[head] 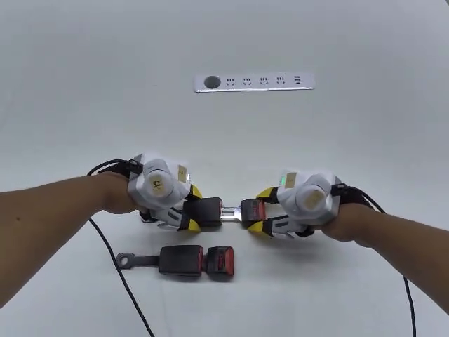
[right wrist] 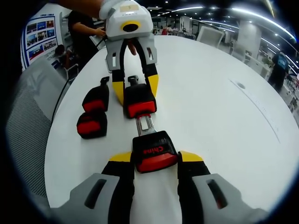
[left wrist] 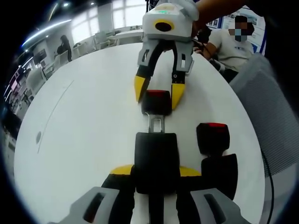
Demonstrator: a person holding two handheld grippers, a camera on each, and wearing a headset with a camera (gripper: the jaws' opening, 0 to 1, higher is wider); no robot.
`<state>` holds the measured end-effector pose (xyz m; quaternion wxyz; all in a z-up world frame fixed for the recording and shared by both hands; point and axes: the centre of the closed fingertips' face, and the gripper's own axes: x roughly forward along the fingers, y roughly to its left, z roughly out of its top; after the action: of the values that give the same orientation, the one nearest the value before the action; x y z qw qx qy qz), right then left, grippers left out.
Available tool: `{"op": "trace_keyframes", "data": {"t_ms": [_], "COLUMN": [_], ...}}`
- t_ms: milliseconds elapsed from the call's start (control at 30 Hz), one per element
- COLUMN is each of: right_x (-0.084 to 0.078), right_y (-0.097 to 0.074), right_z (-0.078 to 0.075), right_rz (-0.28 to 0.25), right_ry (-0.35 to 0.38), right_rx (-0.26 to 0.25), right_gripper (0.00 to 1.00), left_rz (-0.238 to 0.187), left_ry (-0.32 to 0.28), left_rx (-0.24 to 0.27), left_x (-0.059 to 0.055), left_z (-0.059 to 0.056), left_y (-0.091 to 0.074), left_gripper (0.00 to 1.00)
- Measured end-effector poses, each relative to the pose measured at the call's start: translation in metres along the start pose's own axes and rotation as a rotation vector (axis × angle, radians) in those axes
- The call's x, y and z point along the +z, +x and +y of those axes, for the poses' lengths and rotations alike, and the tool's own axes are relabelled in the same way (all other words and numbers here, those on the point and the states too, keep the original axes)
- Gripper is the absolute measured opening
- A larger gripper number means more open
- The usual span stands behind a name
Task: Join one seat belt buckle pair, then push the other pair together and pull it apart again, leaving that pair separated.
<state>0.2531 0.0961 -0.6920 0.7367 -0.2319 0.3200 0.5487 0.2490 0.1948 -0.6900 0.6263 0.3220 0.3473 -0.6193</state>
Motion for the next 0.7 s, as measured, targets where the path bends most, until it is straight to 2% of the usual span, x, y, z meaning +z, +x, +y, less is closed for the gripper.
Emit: {"op": "trace_keyframes", "data": {"t_ms": [700], "right_x": [-0.038], "right_y": [-0.034], "right_z": [-0.009], "right_rz": [-0.013], "right_ry": [0.013], "right_rx": [-0.01], "right_gripper": [0.35], "left_rz": [0.013], "left_ry": [-0.006], "left_rx": [0.002], "left_x": [0.0], "left_z": [0.001], "left_y": [0.001], "left_gripper": [0.34]}}
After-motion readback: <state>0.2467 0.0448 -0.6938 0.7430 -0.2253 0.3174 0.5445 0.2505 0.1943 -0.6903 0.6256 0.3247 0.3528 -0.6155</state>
